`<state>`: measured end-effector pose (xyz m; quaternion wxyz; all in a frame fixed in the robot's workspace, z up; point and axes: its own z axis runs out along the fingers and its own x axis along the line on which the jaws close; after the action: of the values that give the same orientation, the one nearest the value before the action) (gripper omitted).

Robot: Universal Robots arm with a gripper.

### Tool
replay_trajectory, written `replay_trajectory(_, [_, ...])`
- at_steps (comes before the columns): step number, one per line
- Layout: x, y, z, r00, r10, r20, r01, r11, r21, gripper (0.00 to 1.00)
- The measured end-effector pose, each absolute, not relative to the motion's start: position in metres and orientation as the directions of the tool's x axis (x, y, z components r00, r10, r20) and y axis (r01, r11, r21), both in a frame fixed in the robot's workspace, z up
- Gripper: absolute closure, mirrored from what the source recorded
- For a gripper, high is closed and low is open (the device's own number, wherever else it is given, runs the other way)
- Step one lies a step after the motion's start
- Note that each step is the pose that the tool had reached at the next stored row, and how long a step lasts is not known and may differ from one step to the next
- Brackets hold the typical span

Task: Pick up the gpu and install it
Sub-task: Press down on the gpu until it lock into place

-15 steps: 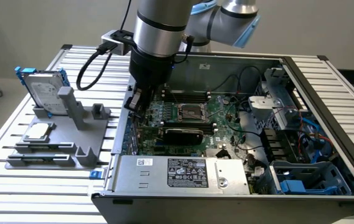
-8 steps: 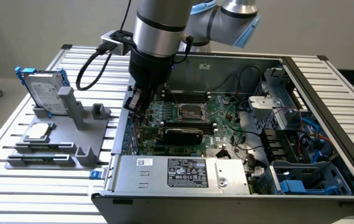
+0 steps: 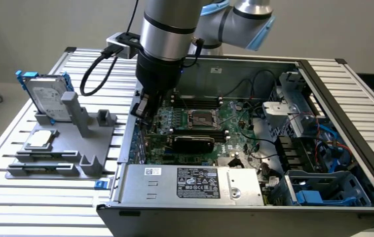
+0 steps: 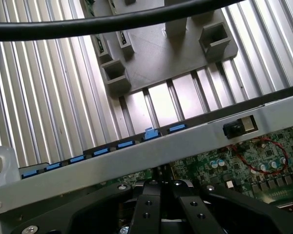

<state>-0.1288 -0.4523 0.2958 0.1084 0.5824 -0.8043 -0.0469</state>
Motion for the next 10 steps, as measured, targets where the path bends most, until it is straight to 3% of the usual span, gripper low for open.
replay_trajectory(10, [-0.1206,-0.4515,0.3016,-0.298,-0.947,0.121,-0.927,0.317,0.201,0.89])
